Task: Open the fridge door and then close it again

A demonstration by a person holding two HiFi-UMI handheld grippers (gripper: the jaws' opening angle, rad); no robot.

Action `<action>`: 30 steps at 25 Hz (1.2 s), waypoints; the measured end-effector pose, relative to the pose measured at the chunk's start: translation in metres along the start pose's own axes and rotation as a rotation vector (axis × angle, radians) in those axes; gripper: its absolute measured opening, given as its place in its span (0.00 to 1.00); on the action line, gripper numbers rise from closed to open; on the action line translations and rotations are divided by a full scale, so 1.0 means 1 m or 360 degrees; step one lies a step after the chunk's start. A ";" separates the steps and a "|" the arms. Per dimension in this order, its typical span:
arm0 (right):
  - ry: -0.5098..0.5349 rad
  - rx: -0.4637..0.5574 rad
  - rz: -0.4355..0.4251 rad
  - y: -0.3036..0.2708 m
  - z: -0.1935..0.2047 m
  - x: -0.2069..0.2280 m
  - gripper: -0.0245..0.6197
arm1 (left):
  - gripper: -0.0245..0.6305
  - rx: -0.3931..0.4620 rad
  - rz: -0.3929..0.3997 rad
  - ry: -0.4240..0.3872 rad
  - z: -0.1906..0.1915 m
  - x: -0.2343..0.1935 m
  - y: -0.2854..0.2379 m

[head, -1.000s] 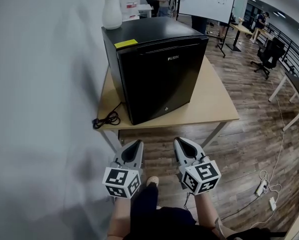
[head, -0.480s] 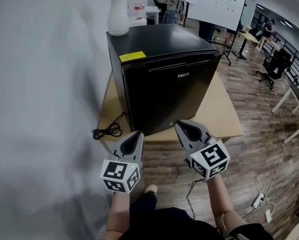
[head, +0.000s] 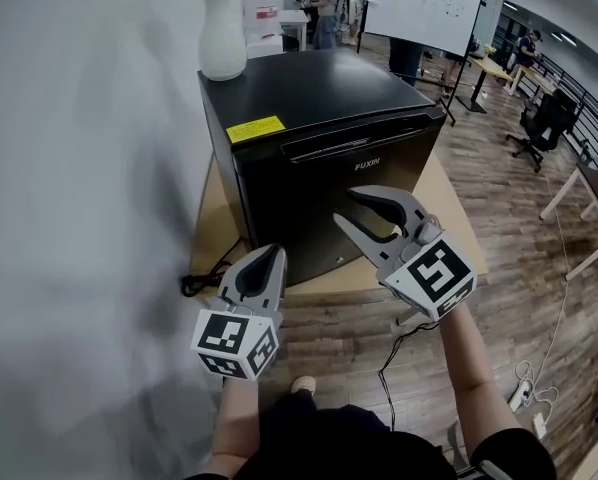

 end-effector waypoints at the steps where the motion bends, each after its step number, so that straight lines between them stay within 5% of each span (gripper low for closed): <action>1: 0.0078 0.0010 -0.0025 -0.005 -0.004 0.003 0.20 | 0.05 0.0010 0.0009 -0.0001 -0.002 -0.002 -0.002; 5: 0.0448 0.0051 -0.0079 -0.028 -0.017 0.020 0.22 | 0.05 0.0023 0.0042 -0.0007 -0.005 -0.013 -0.013; 18: 0.1117 -0.0183 -0.0480 -0.081 -0.025 0.015 0.20 | 0.05 0.0000 0.0245 0.0020 -0.003 -0.013 -0.043; 30: 0.1288 -0.0310 -0.0502 -0.084 -0.024 0.011 0.18 | 0.05 -0.0014 0.0351 0.0031 0.010 -0.012 -0.056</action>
Point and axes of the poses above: the fingertips, and each gripper's own axes: y backward along the fingers, x to its right, z out of its underside, the point moved 6 cm from there along y, backward along the fingers, and after that the axes turned 15 degrees about z, right-handed, at the moved point
